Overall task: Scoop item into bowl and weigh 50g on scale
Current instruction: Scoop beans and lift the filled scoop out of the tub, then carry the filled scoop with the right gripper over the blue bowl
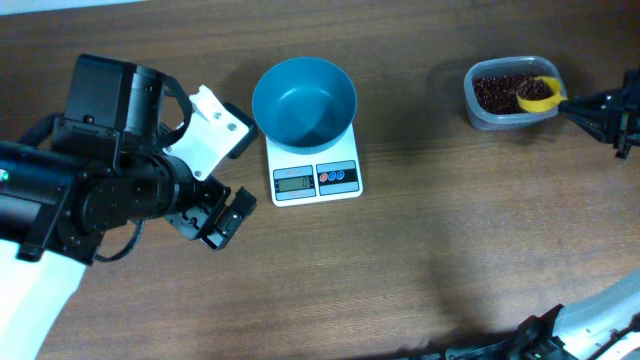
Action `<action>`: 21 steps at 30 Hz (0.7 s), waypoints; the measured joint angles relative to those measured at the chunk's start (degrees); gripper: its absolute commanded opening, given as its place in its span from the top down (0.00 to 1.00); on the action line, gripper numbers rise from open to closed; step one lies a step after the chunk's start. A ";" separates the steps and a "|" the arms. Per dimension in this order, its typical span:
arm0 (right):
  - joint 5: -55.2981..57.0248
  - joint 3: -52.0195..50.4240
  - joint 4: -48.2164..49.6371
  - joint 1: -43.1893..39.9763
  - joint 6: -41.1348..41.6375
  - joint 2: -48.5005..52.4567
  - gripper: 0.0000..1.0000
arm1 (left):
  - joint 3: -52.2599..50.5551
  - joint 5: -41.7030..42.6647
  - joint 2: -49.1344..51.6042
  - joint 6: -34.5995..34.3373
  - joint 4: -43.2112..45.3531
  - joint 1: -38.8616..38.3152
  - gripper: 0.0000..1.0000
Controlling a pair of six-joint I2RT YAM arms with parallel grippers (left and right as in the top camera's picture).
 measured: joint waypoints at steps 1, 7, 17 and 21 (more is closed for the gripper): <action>0.44 -0.02 0.46 0.00 1.44 0.00 0.96 | 0.00 0.00 0.00 0.00 0.04 0.00 0.01; -2.93 -0.02 1.62 0.00 2.45 0.02 0.96 | 0.00 0.00 0.00 0.00 0.02 0.00 0.01; -17.20 -0.02 0.55 0.26 -2.64 0.02 0.96 | 0.00 0.00 0.00 0.00 0.02 0.00 0.01; -20.24 0.00 0.61 4.81 -4.44 0.02 0.96 | 0.00 0.00 0.00 0.00 0.02 0.00 0.01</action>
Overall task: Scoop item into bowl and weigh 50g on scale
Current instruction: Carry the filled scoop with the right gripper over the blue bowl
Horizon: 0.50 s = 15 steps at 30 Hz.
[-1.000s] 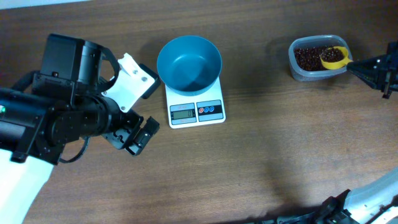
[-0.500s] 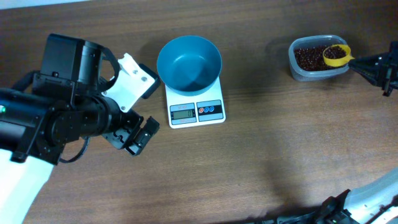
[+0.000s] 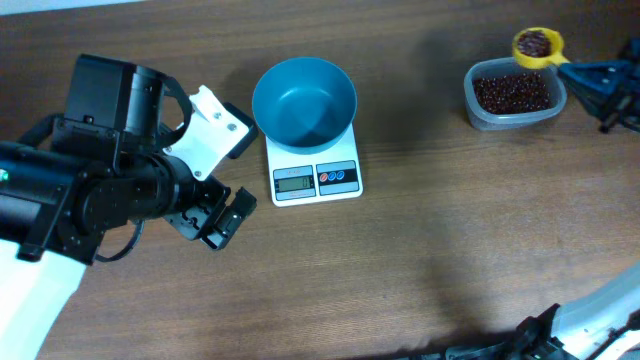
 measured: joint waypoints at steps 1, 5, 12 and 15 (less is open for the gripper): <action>-0.33 -0.02 0.07 2.16 -0.31 0.00 0.96 | 0.00 0.00 0.00 0.00 0.00 0.00 0.01; -1.86 0.00 1.51 10.10 -0.81 0.00 0.96 | 0.00 0.00 0.00 0.00 0.00 0.00 0.01; -2.91 -0.02 4.61 24.37 -0.94 0.00 0.96 | 0.00 0.00 0.00 0.02 0.02 0.00 0.01; -2.91 -0.02 5.88 27.89 -0.96 0.00 0.96 | 0.00 0.00 0.00 0.00 0.00 0.00 0.01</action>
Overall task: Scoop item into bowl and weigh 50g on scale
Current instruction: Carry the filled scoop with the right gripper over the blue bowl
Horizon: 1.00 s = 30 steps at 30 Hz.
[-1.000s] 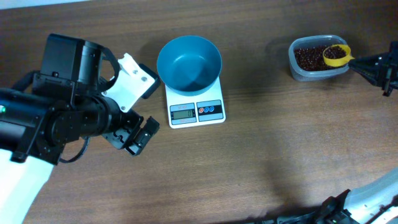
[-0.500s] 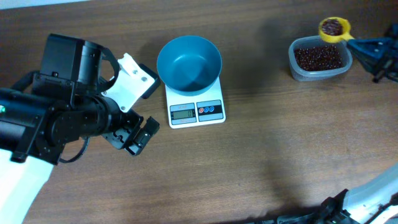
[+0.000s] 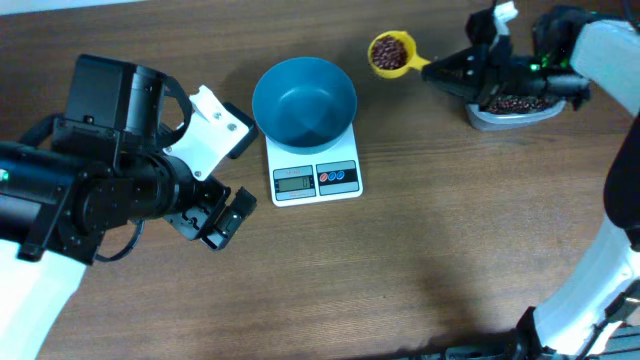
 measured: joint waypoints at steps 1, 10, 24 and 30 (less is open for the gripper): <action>0.00 0.00 0.76 0.94 0.00 0.00 0.96 | 0.00 0.00 0.00 0.00 0.00 0.00 0.01; 0.09 -0.09 10.82 9.99 4.48 0.00 0.96 | 0.00 0.00 0.00 0.00 -0.04 0.00 0.01; 13.31 -0.09 18.69 14.67 -0.15 0.00 0.96 | 0.00 0.00 0.00 0.00 0.02 0.00 0.01; 13.03 -0.09 23.78 14.67 -1.36 0.00 0.96 | 0.00 0.00 0.00 0.00 0.02 0.00 0.01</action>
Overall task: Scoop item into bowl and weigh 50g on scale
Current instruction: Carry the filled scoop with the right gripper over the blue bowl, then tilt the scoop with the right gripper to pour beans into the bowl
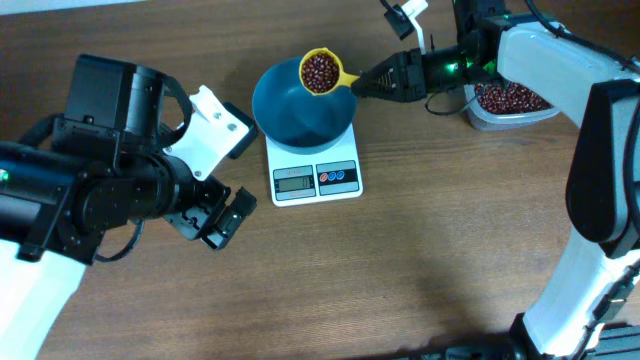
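Observation:
A blue bowl (300, 110) stands on a white kitchen scale (316, 172) with a small display at its front. Over the bowl's far right rim hangs a yellow scoop (321, 72) filled with dark red beans. My right gripper (375, 82) is shut on the scoop's handle, reaching in from the right. A clear tub of red beans (512, 100) sits at the far right, partly under the right arm. My left gripper (222, 215) rests left of the scale, low over the table, with nothing in it; its jaws look slightly apart.
The bulky left arm (90, 180) fills the table's left side. The right arm (570, 80) spans the upper right and runs down the right edge. Bare wood tabletop (400, 270) lies in front of the scale.
My right gripper has carried the full scoop leftward, from the gap between bowl and tub to above the bowl's far right rim. The left arm is where it was.
The scoop was first dug into the beans in the tub. Then it hung full just behind the tub. After that it was midway between tub and bowl, and now it is over the bowl. The left arm has stayed still throughout.

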Action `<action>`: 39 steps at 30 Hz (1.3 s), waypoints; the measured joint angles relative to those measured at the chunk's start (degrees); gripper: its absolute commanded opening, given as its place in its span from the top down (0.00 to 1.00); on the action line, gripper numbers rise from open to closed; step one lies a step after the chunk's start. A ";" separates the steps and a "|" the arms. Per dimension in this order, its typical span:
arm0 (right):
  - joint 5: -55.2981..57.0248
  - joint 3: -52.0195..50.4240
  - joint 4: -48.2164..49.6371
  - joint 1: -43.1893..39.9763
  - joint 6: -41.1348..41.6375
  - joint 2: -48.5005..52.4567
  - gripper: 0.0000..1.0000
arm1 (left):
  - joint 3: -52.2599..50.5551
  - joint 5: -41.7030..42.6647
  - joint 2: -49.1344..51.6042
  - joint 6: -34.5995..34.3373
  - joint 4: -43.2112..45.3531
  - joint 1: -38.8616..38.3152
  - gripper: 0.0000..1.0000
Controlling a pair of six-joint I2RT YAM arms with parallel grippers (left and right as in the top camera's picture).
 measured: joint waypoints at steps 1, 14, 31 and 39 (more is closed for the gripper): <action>0.00 0.00 1.18 0.00 -0.04 0.00 0.96 | 0.00 0.00 0.00 0.00 0.00 0.00 0.01; 4.96 -0.02 11.61 0.00 -1.97 0.00 0.96 | 0.00 0.00 0.00 0.00 -0.02 0.00 0.01; 5.62 0.00 8.70 0.37 -2.21 -0.02 0.96 | 0.00 0.00 0.00 0.00 -0.02 0.00 0.01; 9.18 0.00 2.58 1.11 -4.83 -0.04 0.96 | 0.00 0.00 0.00 0.00 -0.02 0.00 0.01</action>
